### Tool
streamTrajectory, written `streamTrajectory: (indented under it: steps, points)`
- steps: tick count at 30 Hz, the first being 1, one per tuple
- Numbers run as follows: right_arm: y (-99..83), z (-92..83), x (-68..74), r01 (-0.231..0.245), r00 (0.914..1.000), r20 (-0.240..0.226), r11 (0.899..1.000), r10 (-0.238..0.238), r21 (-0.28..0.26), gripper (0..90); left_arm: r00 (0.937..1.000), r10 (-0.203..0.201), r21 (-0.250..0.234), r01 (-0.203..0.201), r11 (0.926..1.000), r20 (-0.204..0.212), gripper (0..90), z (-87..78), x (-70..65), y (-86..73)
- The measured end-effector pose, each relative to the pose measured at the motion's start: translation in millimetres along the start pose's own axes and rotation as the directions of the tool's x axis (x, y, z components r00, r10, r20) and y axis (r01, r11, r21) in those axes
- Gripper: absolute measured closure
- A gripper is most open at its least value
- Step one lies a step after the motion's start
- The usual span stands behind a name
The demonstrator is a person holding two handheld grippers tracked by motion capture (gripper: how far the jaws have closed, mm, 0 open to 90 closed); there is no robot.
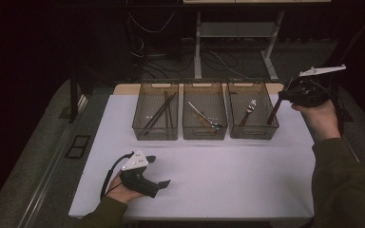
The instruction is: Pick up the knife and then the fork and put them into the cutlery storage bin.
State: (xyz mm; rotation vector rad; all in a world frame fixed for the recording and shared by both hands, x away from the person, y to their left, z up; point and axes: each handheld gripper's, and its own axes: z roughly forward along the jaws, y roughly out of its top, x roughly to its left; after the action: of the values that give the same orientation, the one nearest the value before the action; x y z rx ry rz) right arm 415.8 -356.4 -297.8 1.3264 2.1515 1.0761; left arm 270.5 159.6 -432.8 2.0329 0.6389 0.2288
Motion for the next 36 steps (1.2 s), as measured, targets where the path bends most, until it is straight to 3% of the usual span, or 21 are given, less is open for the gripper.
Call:
streamTrajectory:
  steps: [8, 13, 18, 27, 36]
  points:
    - [-15.7, 20.4, -3.2, 0.005, 1.0, -0.003, 0.994, -0.005, 0.111, 89.7, 1.0, -0.002, 0.002, 0.002, 1.0, 0.003, 0.0, 0.8, -0.3, -0.1]
    - [-19.0, 29.3, -1.4, 0.022, 0.9998, -0.002, 0.989, -0.022, 0.149, 89.7, 1.0, -0.004, 0.0, 0.004, 1.0, 0.004, 0.0, 1.1, -0.3, -0.1]
    - [-16.4, 35.7, -0.4, 0.022, 0.9998, -0.001, 0.99, -0.022, 0.139, 89.6, 1.0, 0.0, -0.001, 0.0, 1.0, -0.002, 0.0, 0.7, -1.0, 0.4]
    - [-11.7, 64.3, 0.5, 0.024, 0.9997, -0.001, 0.996, -0.024, 0.088, 89.6, 0.9999, 0.011, 0.007, -0.011, 0.9999, 0.0, 0.0, 2.2, -2.4, 0.7]
    - [-8.3, 101.5, 11.3, 0.047, 0.9988, 0.008, 0.992, -0.048, 0.119, 89.2, 0.9999, 0.012, 0.01, -0.012, 0.9999, 0.003, 0.0, 3.4, -2.1, 0.6]
